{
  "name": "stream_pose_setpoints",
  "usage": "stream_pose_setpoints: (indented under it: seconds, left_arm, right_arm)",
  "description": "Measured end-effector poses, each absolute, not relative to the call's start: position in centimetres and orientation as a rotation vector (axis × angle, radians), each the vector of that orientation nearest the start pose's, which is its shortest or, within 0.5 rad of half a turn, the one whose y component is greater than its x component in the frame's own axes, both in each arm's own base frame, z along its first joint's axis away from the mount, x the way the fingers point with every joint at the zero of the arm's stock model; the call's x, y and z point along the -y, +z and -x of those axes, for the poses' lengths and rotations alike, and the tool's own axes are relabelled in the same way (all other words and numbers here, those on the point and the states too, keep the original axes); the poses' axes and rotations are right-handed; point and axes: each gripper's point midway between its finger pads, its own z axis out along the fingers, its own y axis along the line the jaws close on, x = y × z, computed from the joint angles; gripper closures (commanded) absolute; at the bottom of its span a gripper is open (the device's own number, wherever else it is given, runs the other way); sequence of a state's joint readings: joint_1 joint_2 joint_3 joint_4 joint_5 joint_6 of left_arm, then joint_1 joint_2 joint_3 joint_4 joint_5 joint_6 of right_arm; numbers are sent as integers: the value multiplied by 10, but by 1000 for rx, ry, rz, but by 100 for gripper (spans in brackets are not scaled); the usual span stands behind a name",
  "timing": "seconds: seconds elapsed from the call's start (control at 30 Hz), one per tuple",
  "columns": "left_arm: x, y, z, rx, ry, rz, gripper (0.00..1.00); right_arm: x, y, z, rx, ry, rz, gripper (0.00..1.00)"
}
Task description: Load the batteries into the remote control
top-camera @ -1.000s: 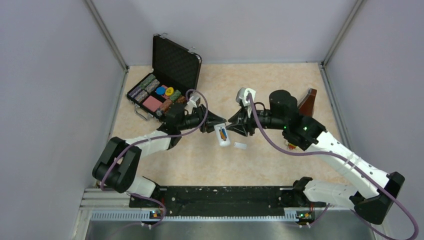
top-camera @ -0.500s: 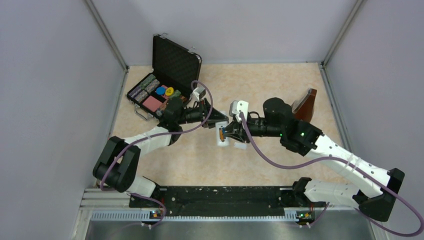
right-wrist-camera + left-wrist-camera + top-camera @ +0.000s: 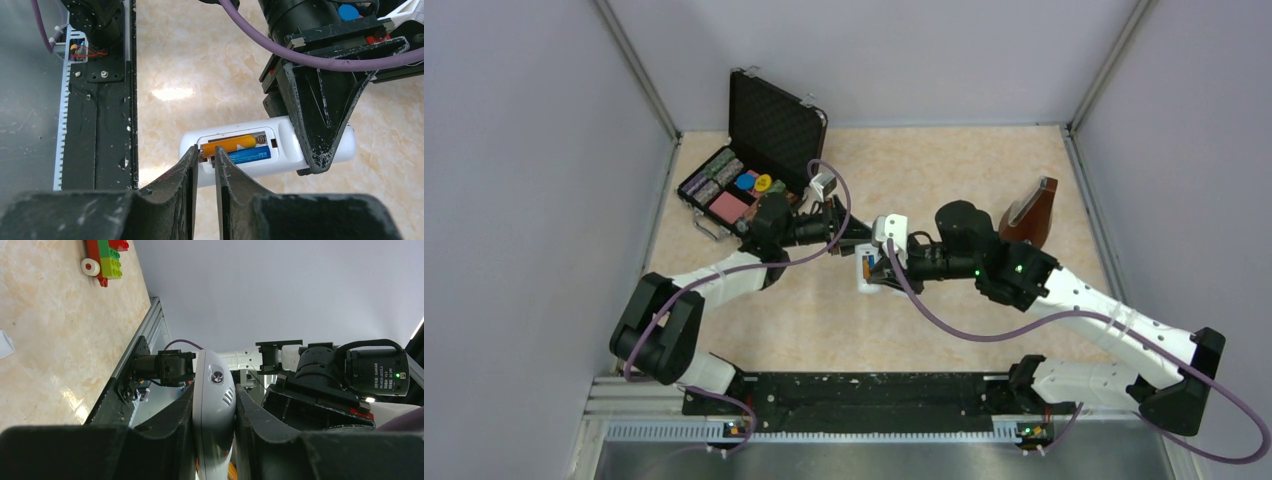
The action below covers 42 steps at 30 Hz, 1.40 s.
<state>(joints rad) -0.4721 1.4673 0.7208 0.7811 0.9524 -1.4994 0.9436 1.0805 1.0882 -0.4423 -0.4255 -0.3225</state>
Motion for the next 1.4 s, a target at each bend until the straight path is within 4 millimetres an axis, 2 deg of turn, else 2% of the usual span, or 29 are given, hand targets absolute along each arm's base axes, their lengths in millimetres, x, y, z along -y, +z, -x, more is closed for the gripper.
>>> stream_pose_setpoints:
  seconds: [0.17,0.57,0.83,1.1,1.4]
  left_arm:
    - [311,252,-241,-2103,-2094,51,100]
    - [311,249,-243,-2120,-2080,61,100]
    - [311,248,-244,-2132,-2072,73,100]
    - [311,245,-244,-2144,-2069,82,100]
    - [311,245,-243,-2150,-2068,87,100]
  right_arm:
    - [-312,271,-153,-1484,805,1431,89]
    - [-312,270,-157,-1490,784,1417,74]
    - [-313,272,-157,-1481,789,1417,74]
    - [-313,272,-155,-1461,791,1437,80]
    - [-314,272,-153,-1449,803,1451,72]
